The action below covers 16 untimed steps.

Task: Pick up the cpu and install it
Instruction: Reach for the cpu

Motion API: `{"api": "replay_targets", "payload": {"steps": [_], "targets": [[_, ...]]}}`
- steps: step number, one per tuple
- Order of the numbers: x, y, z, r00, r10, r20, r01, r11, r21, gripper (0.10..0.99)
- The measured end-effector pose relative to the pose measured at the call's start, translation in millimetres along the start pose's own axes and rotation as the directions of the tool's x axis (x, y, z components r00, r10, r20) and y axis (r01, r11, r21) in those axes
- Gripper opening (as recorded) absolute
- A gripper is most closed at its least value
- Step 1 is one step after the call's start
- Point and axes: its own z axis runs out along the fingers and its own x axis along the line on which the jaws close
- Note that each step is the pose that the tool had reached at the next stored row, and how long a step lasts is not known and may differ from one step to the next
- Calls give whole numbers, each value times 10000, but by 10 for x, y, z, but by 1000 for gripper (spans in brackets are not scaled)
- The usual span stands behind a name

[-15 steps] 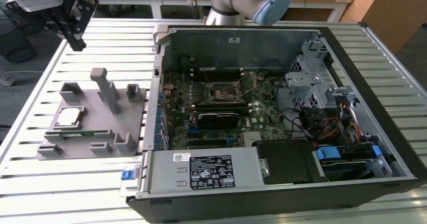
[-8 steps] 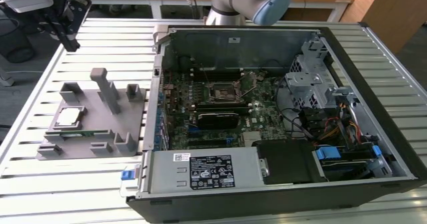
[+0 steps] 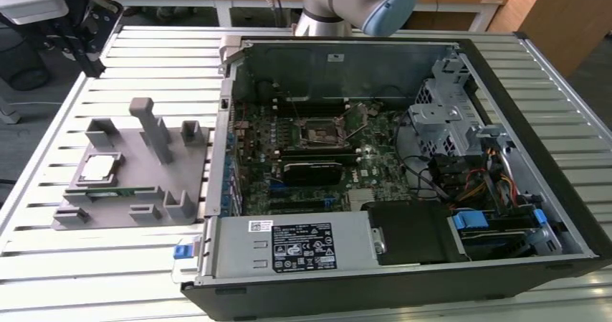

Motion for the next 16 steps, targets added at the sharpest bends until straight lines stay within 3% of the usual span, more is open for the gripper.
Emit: {"api": "replay_targets", "payload": {"steps": [9,16], "targets": [[89,-22,83,9989,-466,-62,466,9989,9,114],[293,-38,98,9988,-494,-63,494,9988,9,114]]}}
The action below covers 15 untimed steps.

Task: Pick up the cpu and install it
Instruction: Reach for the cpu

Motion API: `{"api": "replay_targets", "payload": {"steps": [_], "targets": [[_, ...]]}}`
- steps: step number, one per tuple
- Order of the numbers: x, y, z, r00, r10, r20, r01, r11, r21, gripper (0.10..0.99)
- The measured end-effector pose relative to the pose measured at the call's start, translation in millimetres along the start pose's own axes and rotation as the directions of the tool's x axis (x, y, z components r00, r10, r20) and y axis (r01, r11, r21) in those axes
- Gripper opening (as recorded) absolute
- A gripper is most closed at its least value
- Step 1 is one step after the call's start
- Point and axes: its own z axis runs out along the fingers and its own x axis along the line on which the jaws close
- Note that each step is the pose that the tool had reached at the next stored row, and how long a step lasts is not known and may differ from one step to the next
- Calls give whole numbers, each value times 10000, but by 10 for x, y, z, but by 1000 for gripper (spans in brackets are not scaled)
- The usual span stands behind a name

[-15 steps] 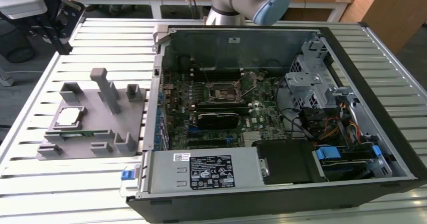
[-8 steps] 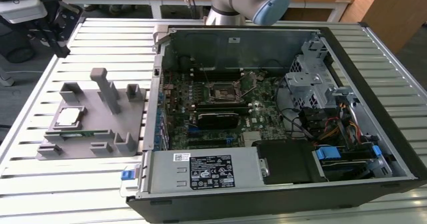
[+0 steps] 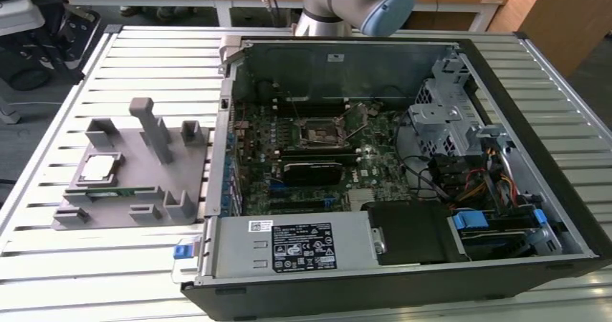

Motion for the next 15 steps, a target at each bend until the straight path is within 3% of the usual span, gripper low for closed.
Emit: {"api": "replay_targets", "payload": {"steps": [15], "targets": [[256,24,45,10000,1,-9,-1,10000,1,114]]}}
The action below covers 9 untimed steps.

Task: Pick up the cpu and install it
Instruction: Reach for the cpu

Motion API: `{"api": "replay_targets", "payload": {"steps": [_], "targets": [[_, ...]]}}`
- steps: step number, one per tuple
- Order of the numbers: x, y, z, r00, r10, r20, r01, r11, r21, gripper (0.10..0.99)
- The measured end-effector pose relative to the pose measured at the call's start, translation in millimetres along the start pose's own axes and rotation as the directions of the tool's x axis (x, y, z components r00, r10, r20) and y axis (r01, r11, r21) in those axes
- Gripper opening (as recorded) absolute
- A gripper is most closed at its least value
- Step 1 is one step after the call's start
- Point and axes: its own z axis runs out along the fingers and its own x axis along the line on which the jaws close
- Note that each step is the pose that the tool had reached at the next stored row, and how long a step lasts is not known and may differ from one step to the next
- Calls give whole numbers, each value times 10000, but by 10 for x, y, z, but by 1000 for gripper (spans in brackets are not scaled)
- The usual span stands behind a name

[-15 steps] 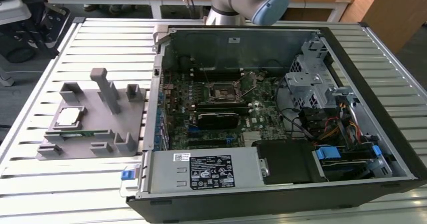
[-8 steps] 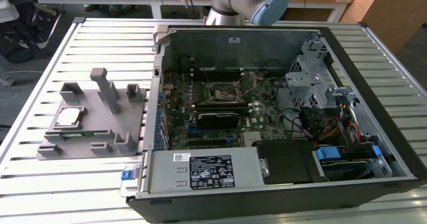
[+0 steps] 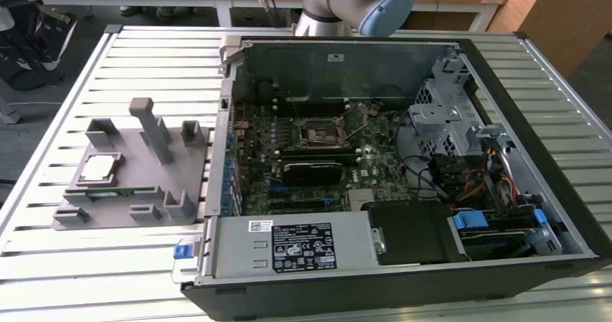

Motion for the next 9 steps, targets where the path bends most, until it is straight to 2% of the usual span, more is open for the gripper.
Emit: {"api": "replay_targets", "payload": {"steps": [9], "targets": [[174,5,14,10000,0,0,0,10000,-1,114]]}}
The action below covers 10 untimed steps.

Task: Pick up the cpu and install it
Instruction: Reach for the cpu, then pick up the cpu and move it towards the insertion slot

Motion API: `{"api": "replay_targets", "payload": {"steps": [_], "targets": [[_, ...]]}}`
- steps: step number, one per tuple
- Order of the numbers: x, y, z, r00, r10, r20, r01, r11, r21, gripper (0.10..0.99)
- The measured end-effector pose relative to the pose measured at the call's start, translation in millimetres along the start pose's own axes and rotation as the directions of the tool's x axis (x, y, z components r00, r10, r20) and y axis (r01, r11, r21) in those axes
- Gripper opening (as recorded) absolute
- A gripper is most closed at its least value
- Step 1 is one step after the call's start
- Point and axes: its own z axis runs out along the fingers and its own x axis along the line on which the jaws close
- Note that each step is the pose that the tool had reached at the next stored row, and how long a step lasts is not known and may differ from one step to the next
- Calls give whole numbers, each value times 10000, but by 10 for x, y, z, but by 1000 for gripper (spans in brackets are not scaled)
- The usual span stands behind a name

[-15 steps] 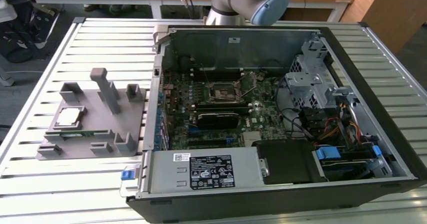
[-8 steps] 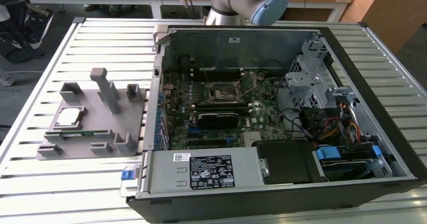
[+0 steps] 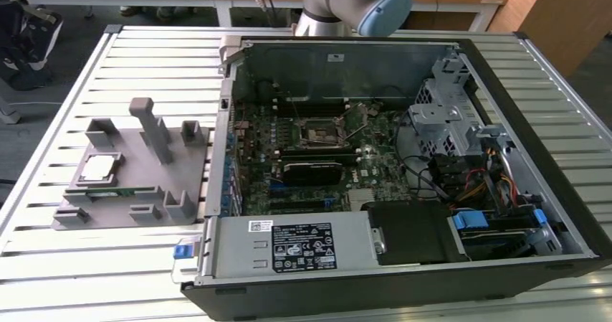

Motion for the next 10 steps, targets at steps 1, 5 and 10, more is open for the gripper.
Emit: {"api": "replay_targets", "payload": {"steps": [1,5,10], "targets": [[19,0,2,10000,0,0,0,10000,0,114],[118,-3,14,10000,-1,0,1,10000,0,114],[176,-5,30,10000,-1,-7,1,10000,-1,114]]}}
